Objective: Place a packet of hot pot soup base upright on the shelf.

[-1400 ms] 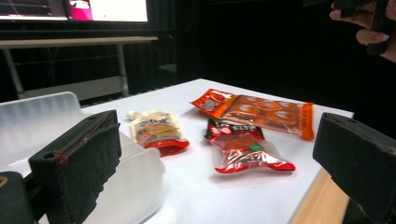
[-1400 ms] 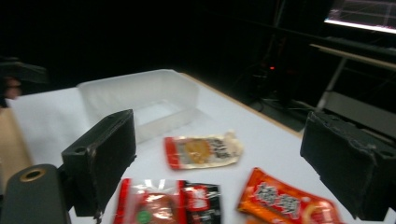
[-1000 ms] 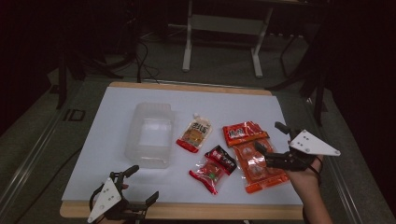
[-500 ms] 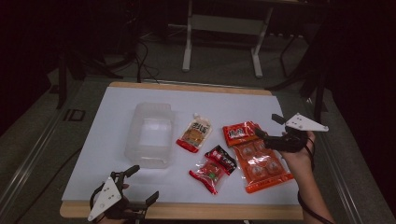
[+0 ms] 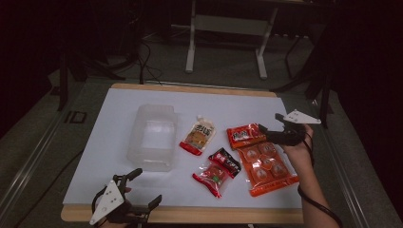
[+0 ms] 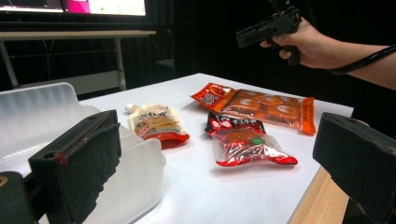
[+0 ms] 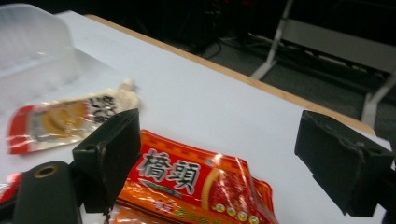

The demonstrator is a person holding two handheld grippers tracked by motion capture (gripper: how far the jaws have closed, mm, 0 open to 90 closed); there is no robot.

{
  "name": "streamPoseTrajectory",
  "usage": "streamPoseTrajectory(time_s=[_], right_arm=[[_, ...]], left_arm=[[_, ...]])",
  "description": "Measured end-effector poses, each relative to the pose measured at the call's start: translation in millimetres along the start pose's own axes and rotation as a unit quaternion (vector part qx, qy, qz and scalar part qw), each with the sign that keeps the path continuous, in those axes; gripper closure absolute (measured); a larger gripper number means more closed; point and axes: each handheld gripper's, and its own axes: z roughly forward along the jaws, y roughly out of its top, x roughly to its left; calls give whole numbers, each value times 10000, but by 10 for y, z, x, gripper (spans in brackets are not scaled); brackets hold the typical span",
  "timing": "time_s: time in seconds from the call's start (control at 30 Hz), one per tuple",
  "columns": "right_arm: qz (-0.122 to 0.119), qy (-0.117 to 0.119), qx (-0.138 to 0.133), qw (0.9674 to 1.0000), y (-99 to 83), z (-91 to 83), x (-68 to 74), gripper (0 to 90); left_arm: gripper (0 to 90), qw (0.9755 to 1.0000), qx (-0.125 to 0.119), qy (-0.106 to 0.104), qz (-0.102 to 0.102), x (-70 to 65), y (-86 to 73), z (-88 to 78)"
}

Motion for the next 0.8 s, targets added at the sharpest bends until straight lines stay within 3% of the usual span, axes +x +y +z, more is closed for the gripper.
streamPoseTrajectory(time_s=[0.17,0.2,0.33,0.47,0.8], right_arm=[[187,97,223,9995,-79,113,-84,213],[257,140,372,9989,-129,168,-111,238],[267,42,601,9978,-240,265,-152,238],[362,58,682,9970,-328,348,-206,238],[331,24,976,9947,-449,561,-331,238]], left_arm=[[16,10000,28,-19,-25,8,-10,0],[16,10000,31,3,-24,11,-13,-8],[16,10000,35,24,-51,6,-21,-24],[16,9999,62,69,-40,-7,-30,-46],[16,9996,91,243,-51,-25,-51,-134]])
